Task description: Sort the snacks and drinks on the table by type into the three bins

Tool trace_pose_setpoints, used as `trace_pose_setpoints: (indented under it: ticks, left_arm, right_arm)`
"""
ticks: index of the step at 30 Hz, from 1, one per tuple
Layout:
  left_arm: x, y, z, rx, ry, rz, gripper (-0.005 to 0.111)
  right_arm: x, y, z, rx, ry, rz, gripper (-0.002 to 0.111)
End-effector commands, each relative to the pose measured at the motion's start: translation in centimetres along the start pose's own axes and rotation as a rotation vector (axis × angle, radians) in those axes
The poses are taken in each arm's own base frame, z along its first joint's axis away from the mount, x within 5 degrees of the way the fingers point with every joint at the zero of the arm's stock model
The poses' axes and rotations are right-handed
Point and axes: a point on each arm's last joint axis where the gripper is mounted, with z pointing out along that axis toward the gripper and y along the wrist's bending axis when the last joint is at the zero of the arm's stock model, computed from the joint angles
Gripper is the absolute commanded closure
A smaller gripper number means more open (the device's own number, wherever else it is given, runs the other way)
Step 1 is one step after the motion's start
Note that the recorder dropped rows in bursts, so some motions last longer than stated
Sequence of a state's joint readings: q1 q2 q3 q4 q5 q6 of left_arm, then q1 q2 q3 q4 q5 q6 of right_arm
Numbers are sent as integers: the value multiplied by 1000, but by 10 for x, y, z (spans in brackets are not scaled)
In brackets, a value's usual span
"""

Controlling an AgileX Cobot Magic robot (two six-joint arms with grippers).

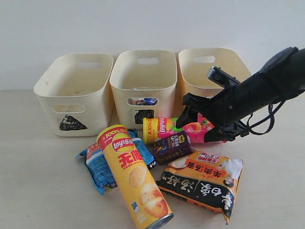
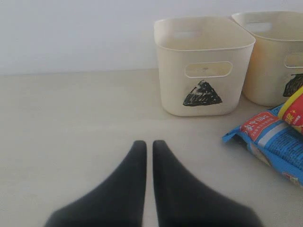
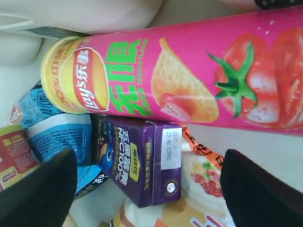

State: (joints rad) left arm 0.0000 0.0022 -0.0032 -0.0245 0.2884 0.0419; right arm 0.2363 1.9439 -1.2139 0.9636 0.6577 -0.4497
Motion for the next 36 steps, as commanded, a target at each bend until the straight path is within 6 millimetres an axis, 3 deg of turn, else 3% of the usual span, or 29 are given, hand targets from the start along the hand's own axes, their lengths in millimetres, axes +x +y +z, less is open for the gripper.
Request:
trace_pose_setpoints:
  ticks: [1,11,21,29,32,36]
  left_arm:
    - [1,0,0,0,-3,3,102]
    - [1,0,0,0,-3,3,102]
    - [1,0,0,0,-3,3,102]
    - [1,0,0,0,-3,3,102]
    - [1,0,0,0,-3,3,102]
    - [1,0,0,0,-3,3,102]
  right_arm:
    - [-1,-6,7,-19,-8,16,33]
    - [2,-18,29,-21,9,28,33]
    - [13,-1,46,-16,14,-81,33]
    - [10,-2,47,18,-33,-94,33]
    - [10,-2,47,18,-33,-94,41]
    - [10,-1,47,12,-24,-94,65]
